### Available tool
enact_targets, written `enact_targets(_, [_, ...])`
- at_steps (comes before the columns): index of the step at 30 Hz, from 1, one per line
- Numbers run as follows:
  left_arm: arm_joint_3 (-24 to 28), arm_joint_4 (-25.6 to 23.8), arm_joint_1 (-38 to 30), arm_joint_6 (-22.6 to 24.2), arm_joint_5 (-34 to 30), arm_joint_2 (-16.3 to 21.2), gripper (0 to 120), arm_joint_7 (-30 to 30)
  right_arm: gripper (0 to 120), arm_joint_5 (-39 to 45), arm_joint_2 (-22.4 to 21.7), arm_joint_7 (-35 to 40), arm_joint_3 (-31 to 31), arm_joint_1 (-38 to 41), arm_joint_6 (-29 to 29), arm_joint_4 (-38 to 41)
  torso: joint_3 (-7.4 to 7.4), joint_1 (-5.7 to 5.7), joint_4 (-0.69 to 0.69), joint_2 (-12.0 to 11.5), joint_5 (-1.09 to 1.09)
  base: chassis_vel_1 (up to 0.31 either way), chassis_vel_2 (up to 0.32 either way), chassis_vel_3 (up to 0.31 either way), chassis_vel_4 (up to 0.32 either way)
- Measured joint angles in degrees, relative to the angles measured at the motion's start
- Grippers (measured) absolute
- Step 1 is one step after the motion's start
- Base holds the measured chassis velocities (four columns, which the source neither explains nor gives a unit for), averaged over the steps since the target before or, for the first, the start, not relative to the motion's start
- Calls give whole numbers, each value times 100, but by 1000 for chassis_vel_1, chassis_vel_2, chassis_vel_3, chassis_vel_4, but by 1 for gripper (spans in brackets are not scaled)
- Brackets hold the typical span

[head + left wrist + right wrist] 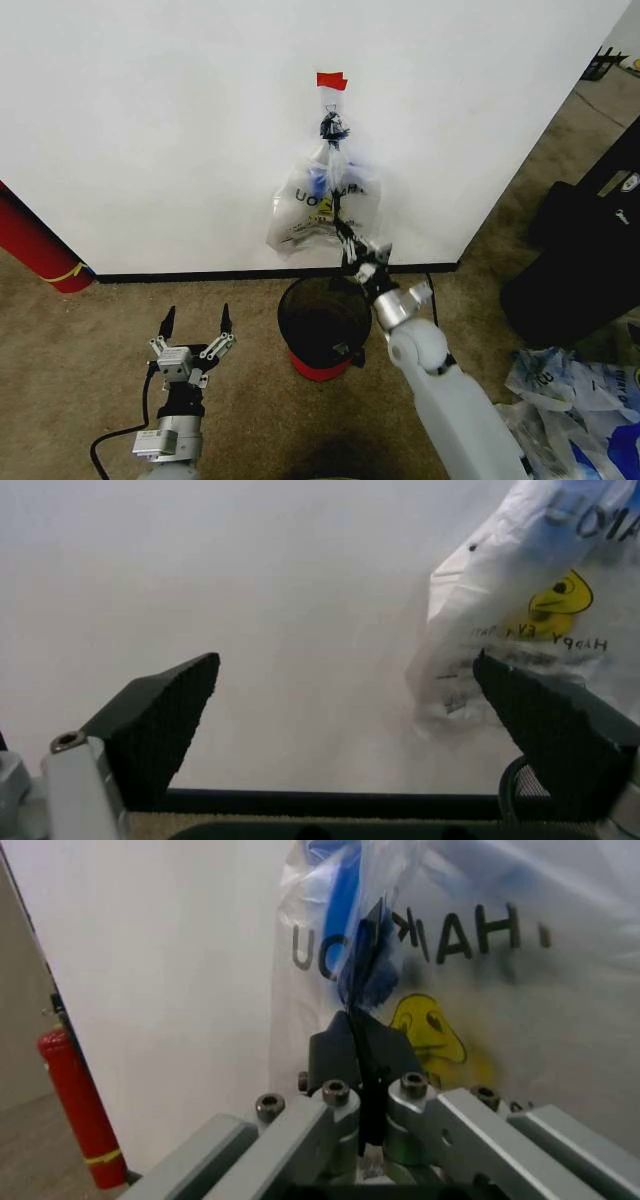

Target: Pick up the garbage bag from the wall and place it over the trash bin.

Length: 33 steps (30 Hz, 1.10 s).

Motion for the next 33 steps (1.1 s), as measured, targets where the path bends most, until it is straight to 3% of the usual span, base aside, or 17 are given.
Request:
enact_targets(10, [19, 17, 36, -55, -24, 36, 100, 12, 0, -319, -41, -300, 635, -1399, 291, 790, 0, 0, -2, 0, 0, 0, 0, 0, 0])
enact_targets(15, [85, 37, -7, -60, -20, 51, 100, 30, 0, -395, 0, -242, 764, -1376, 201, 871, 0, 0, 0, 0, 0, 0, 0, 0, 0])
enact_targets(19, [111, 8, 7, -43, 2, 69, 100, 40, 1, 249, 30, -90, 628, -1043, -113, 960, 0, 0, 0, 0, -1, 0, 0, 0, 0])
enact_targets(24, [54, -43, 106, -44, 11, 91, 100, 43, 10, 1333, 130, 255, 227, -390, -502, 923, 1, 0, 0, 0, -1, 0, 0, 0, 0])
enact_targets(27, [-12, -60, 156, -46, 11, 94, 100, 42, 23, 2137, 324, 847, -86, 241, -758, 697, 1, 0, 1, 0, -2, 0, 0, 0, 0])
enact_targets(31, [-48, -62, 168, -47, 11, 83, 100, 41, 35, 2312, 501, 1177, -208, 710, -807, 391, 2, 1, 1, 0, 0, 0, 0, 0, 0])
enact_targets(33, [-66, -61, 174, -47, 12, 57, 100, 41, 43, 1817, 644, 1401, -289, 1159, -716, 60, 2, 1, 1, 0, -2, 0, 0, 0, 0])
